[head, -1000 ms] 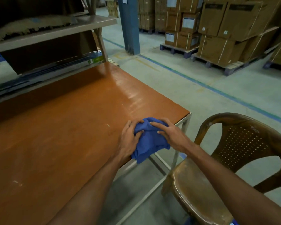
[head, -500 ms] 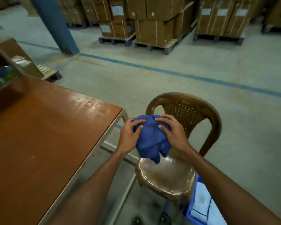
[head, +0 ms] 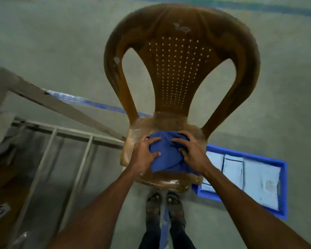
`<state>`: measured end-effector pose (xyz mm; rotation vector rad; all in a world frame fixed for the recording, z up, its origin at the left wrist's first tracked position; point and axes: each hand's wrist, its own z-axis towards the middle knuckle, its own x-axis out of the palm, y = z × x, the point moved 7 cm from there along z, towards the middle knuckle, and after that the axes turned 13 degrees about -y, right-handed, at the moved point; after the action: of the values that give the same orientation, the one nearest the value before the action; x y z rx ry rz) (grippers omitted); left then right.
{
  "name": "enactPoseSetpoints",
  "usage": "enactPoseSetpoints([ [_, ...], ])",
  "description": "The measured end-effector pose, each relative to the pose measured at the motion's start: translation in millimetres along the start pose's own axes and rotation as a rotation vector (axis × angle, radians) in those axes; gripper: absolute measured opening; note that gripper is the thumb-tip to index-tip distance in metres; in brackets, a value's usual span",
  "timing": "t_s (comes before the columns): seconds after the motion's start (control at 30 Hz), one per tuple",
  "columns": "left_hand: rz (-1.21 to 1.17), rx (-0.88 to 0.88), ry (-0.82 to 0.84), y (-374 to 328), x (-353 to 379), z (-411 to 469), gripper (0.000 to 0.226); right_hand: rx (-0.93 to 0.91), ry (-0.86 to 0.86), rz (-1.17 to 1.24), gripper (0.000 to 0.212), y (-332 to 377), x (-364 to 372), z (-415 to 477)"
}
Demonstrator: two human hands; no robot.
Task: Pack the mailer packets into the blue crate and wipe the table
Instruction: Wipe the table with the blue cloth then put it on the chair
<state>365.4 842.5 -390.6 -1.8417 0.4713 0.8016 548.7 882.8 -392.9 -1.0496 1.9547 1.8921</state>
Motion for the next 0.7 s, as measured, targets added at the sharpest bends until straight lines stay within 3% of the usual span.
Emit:
enactPoseSetpoints([
  [0.13, 0.189, 0.081, 0.033, 65.3, 60.1, 46.6, 0.066, 0.035, 0.057, -0.137, 0.047, -70.7, 73.3, 36.0],
  [0.2, 0.481, 0.144, 0.156, 95.7, 90.7, 60.5, 0.083, 0.007, 0.112, -0.415, 0.059, -102.0, 102.8, 53.0],
  [0.3, 0.780, 0.279, 0.262, 127.7, 119.0, 71.4, 0.085, -0.058, 0.207, -0.753, 0.063, -128.2, 129.8, 64.5],
  [0.47, 0.777, 0.279, 0.344, 128.9, 124.9, 68.1, 0.083, -0.031, 0.289, -0.818, 0.061, -139.4, 129.8, 52.8],
  [0.57, 0.723, 0.286, 0.324, 96.3, 111.8, 51.7, 0.080, -0.022, 0.219, -0.774, 0.062, -120.2, 98.4, 36.7],
  [0.7, 0.642, 0.320, 0.279, 41.1, 109.6, 22.2, 0.074, 0.144, 0.027, -0.624, 0.054, -105.1, 27.3, 9.6],
])
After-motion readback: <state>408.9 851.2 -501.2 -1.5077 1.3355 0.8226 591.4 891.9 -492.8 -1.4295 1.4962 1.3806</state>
